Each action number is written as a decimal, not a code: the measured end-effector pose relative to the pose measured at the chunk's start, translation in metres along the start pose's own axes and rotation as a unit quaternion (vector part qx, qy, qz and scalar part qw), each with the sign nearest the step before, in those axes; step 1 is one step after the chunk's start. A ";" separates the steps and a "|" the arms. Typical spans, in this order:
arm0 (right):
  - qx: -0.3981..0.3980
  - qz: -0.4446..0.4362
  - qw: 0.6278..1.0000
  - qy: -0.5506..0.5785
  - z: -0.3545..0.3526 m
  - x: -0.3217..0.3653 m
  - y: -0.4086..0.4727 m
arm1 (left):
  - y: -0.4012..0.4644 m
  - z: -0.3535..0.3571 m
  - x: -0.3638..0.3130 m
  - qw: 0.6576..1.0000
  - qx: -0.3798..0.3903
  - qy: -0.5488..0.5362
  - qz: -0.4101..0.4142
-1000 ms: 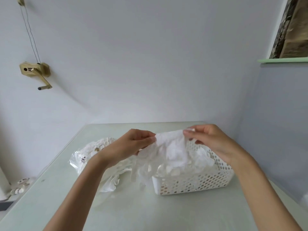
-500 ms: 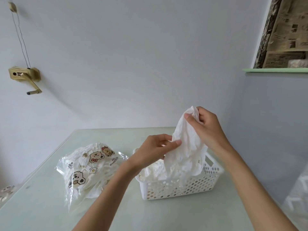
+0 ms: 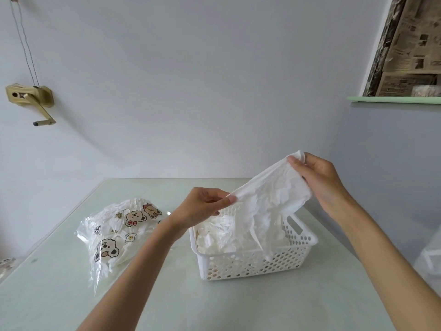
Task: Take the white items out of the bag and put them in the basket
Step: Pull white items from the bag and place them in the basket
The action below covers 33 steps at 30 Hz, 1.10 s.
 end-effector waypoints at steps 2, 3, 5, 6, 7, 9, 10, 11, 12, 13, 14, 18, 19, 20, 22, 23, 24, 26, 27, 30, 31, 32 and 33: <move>0.008 0.060 0.996 0.068 0.004 0.000 0.000 | 0.002 -0.002 0.005 1.000 -0.014 -0.024 -0.003; 0.001 0.061 0.996 0.069 0.006 0.000 0.000 | 0.002 -0.002 0.007 0.999 -0.024 -0.036 -0.002; -0.033 0.024 0.998 0.042 0.013 0.002 0.000 | 0.004 0.000 0.011 0.997 -0.052 -0.055 0.001; -0.055 0.002 0.998 0.030 0.018 0.002 -0.001 | 0.005 0.002 0.013 0.995 -0.067 -0.072 -0.003; -0.077 -0.018 0.997 0.024 0.023 0.005 -0.002 | 0.007 0.006 0.015 0.992 -0.082 -0.096 -0.011; -0.120 -0.059 0.991 0.011 0.034 0.011 -0.005 | 0.009 0.016 0.012 0.979 -0.115 -0.164 -0.028; -0.137 -0.081 0.987 0.004 0.040 0.015 -0.007 | 0.011 0.021 0.008 0.971 -0.136 -0.195 -0.033; -0.149 -0.101 0.984 0.002 0.045 0.018 -0.008 | 0.012 0.026 0.005 0.962 -0.162 -0.219 -0.036; -0.157 -0.119 0.980 0.001 0.049 0.021 -0.008 | 0.013 0.030 0.002 0.953 -0.190 -0.235 -0.037; -0.165 -0.135 0.977 0.002 0.052 0.023 -0.008 | 0.015 0.033 0.000 0.944 -0.217 -0.246 -0.036; -0.172 -0.151 0.973 -0.002 0.054 0.024 -0.007 | 0.016 0.036 -0.003 0.937 -0.246 -0.246 -0.029; -0.206 -0.237 0.945 -0.089 0.048 0.018 0.002 | 0.027 0.041 -0.005 0.919 -0.355 -0.163 0.045; -0.208 -0.253 0.937 -0.120 0.045 0.014 0.004 | 0.030 0.040 -0.004 0.916 -0.372 -0.131 0.070; -0.203 -0.265 0.930 -0.157 0.043 0.008 0.006 | 0.032 0.038 -0.002 0.915 -0.382 -0.088 0.094; -0.179 -0.285 0.911 -0.240 0.040 -0.007 0.007 | 0.033 0.032 0.004 0.911 -0.390 0.003 0.133; -0.164 -0.293 0.902 -0.272 0.040 -0.014 0.005 | 0.032 0.027 0.008 0.908 -0.392 0.037 0.146; -0.151 -0.304 0.894 -0.292 0.040 -0.018 0.002 | 0.030 0.021 0.011 0.904 -0.393 0.065 0.155; -0.137 -0.327 0.884 -0.306 0.043 -0.022 -0.007 | 0.025 0.009 0.016 0.895 -0.396 0.107 0.176; -0.136 -0.338 0.881 -0.301 0.045 -0.019 -0.014 | 0.021 0.001 0.016 0.888 -0.398 0.125 0.191; -0.114 -0.311 0.923 -0.198 0.054 -0.004 -0.034 | 0.005 -0.023 0.005 0.864 -0.411 0.161 0.244; -0.092 -0.268 0.949 -0.140 0.055 0.000 -0.039 | 0.000 -0.030 0.001 0.858 -0.413 0.171 0.253; -0.072 -0.222 0.967 -0.099 0.055 0.001 -0.042 | -0.002 -0.036 -0.003 0.857 -0.408 0.185 0.254; -0.054 -0.178 0.979 -0.085 0.055 -0.004 -0.042 | 0.000 -0.039 -0.003 0.862 -0.393 0.208 0.242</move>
Point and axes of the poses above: each hand's wrist, its own y-axis towards the middle knuckle, its own z-axis out of the palm, x = y × z, the point moved 3 cm from there along y, towards the middle knuckle, and after that the axes turned 15 degrees about -x, right-handed, at the moved point
